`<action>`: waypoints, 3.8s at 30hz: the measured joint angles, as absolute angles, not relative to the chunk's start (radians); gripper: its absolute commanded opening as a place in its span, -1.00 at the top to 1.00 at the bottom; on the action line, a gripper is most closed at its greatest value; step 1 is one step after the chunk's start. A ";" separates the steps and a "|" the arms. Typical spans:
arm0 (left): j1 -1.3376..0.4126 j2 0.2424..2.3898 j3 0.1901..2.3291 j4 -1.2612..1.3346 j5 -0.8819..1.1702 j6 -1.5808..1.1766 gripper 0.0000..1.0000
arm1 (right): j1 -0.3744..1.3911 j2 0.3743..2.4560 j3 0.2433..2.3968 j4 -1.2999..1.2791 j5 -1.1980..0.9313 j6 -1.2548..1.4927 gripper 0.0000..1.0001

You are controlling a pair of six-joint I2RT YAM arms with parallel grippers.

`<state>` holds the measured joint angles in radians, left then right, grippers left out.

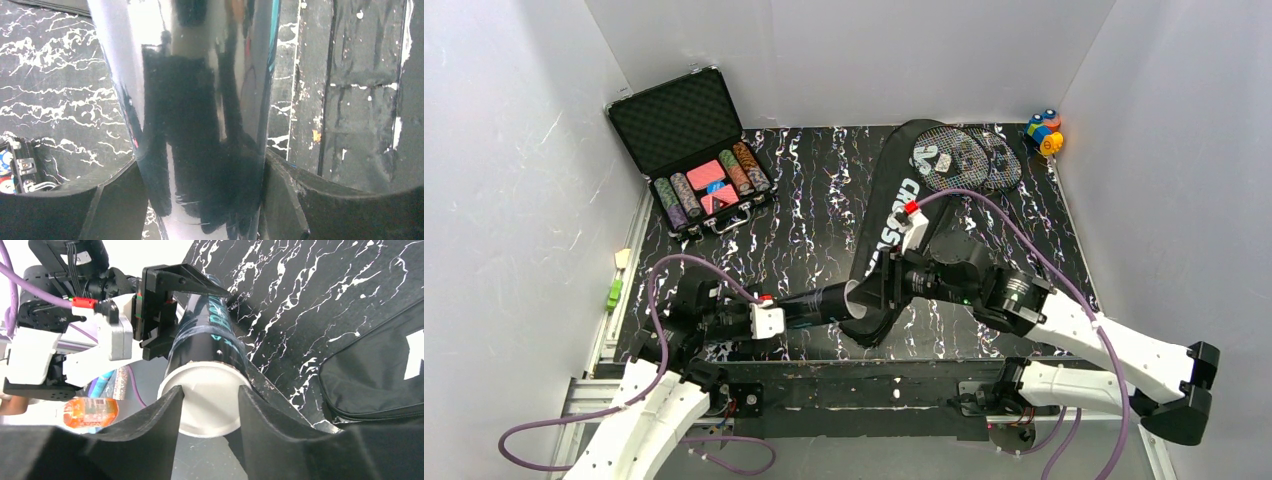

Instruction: Pack up the badminton gear

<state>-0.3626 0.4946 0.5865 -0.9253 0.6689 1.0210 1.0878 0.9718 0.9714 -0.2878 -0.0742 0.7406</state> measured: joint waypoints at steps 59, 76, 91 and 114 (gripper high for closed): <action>-0.224 1.163 1.128 -0.788 0.146 0.373 -0.97 | 0.309 0.978 0.984 -0.758 -0.134 0.746 -0.79; -0.576 1.499 1.360 -0.789 0.173 0.120 -0.97 | 0.263 0.978 0.879 -0.715 -0.160 0.737 -0.81; -0.754 1.913 1.466 -0.592 0.089 0.060 -0.96 | 0.095 0.908 0.868 -0.794 -0.144 0.678 -0.82; -0.888 2.210 1.707 -0.490 0.055 0.096 -0.10 | -0.034 1.050 0.873 -0.713 -0.226 0.628 -0.59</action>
<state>-0.8879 2.2097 1.7069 -0.4900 0.0551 0.0956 -0.0338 1.0500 0.8734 -0.7132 -0.2260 0.6277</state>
